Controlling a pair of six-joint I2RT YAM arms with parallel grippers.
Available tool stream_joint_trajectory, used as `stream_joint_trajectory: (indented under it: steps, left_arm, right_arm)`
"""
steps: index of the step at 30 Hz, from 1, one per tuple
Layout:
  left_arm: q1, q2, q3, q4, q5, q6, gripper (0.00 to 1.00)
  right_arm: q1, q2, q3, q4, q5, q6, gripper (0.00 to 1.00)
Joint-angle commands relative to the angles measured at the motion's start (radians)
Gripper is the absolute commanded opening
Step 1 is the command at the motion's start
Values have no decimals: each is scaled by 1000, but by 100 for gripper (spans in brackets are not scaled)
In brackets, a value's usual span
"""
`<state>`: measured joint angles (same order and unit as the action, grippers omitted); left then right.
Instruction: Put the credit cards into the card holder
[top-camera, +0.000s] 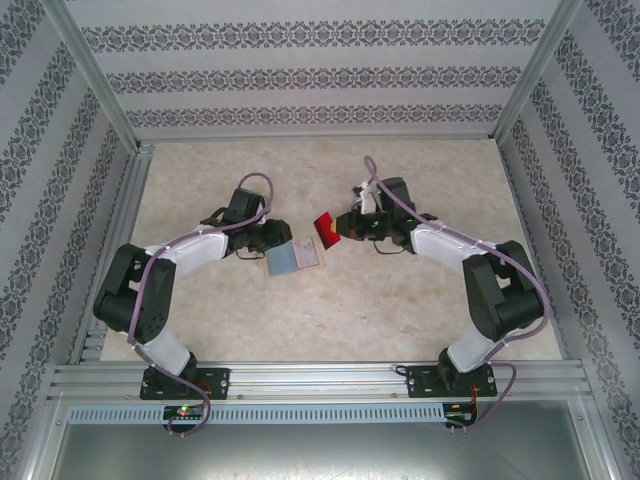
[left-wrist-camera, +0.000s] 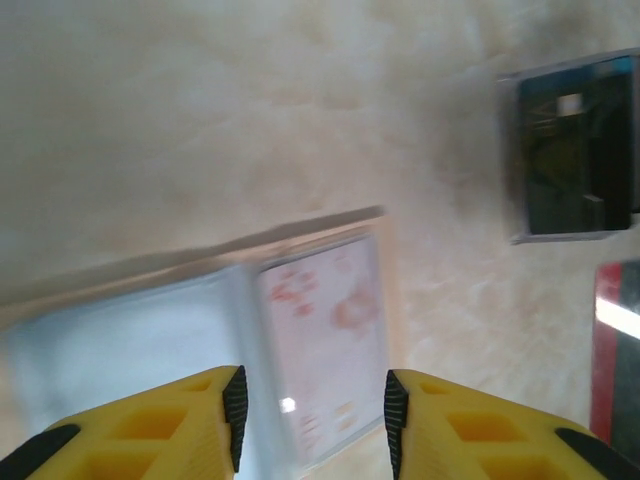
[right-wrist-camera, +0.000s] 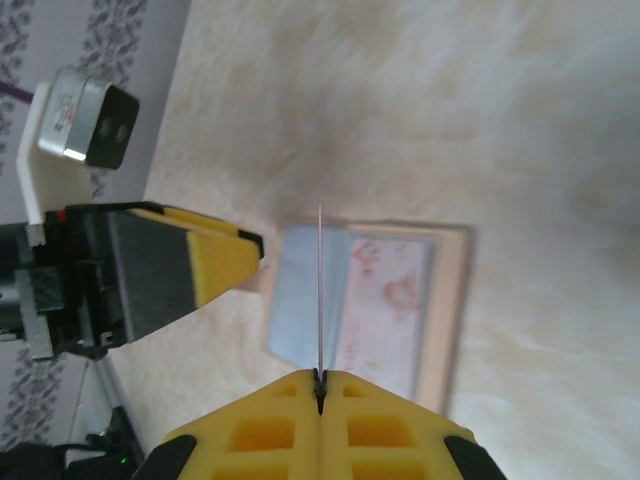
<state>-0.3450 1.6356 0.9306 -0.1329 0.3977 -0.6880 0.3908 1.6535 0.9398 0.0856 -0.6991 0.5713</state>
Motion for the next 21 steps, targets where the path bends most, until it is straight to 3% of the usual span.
stream_joint_trajectory:
  steps: [1,6,21]
  left_arm:
    - [26,-64,-59,-91,-70,41,42]
    - [43,-90,-118,-129,-124,48,37]
    - [57,6,-147,-64,-78,32,27]
  right_arm:
    - [55,50,-23,172,-15,85,4]
    - [107,145,-22,230,-15,117,4]
    - [124,287,11,303,-65,175,4]
